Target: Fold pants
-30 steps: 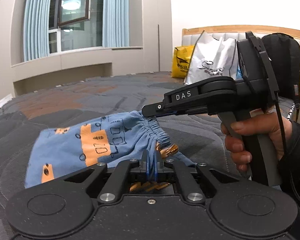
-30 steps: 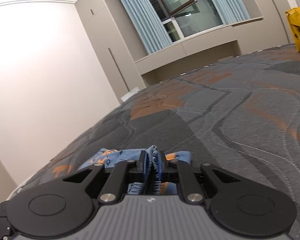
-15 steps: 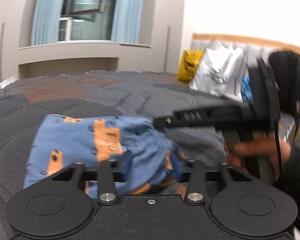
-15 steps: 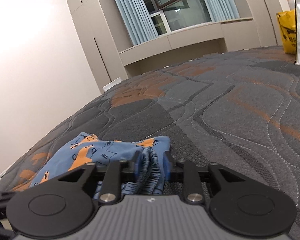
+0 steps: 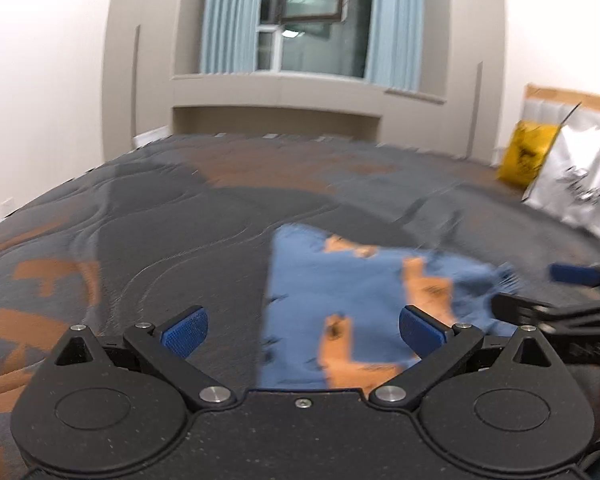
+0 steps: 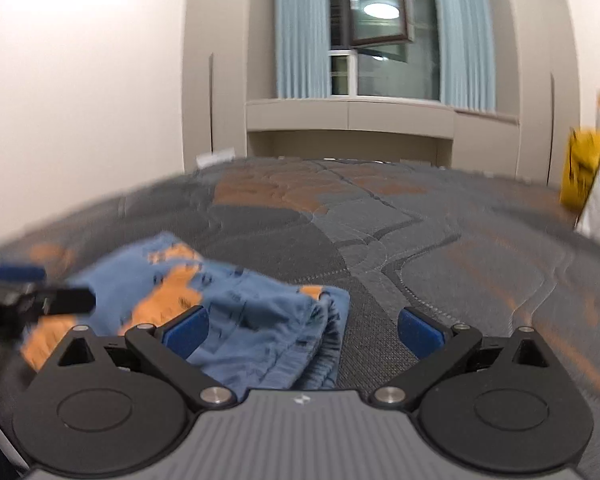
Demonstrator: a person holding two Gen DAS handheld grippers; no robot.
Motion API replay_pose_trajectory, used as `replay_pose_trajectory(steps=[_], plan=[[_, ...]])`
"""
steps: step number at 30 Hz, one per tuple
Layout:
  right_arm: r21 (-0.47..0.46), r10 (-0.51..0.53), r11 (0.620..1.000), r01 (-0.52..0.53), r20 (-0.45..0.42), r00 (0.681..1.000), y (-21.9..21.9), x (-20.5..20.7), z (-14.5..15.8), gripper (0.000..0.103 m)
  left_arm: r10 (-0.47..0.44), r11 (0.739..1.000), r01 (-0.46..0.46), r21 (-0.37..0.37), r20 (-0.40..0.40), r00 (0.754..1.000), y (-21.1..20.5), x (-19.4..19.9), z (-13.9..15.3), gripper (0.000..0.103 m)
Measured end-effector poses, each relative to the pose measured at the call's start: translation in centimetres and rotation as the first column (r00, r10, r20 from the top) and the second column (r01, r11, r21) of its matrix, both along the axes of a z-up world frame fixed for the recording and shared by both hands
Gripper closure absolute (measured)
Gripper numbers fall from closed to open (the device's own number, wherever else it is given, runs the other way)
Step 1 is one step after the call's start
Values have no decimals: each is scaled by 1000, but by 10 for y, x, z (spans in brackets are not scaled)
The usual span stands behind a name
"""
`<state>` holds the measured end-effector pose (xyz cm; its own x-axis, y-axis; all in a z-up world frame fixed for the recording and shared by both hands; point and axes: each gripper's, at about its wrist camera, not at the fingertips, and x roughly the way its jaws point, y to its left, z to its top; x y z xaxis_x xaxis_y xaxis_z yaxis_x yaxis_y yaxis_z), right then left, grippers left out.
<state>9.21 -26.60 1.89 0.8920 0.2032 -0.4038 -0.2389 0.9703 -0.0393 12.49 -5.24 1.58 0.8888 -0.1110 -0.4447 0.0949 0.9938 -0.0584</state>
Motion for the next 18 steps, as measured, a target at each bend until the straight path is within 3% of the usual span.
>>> replay_pose_trajectory(steps=[5,12,18], plan=[[-194,-19,981,20,6,1000,8,-16,-12,0,5,1000,-5,15,-45,999,15,-5,-12,1],[-190,-4,982,5,9,1000,4,-23,-20,0,-13,1000,13,2,-71,997,26,-5,-20,1],[-228,57,973,-26,133,989,16,-17,3,0,-32,999,32,12,1,999,27,4,4,1]])
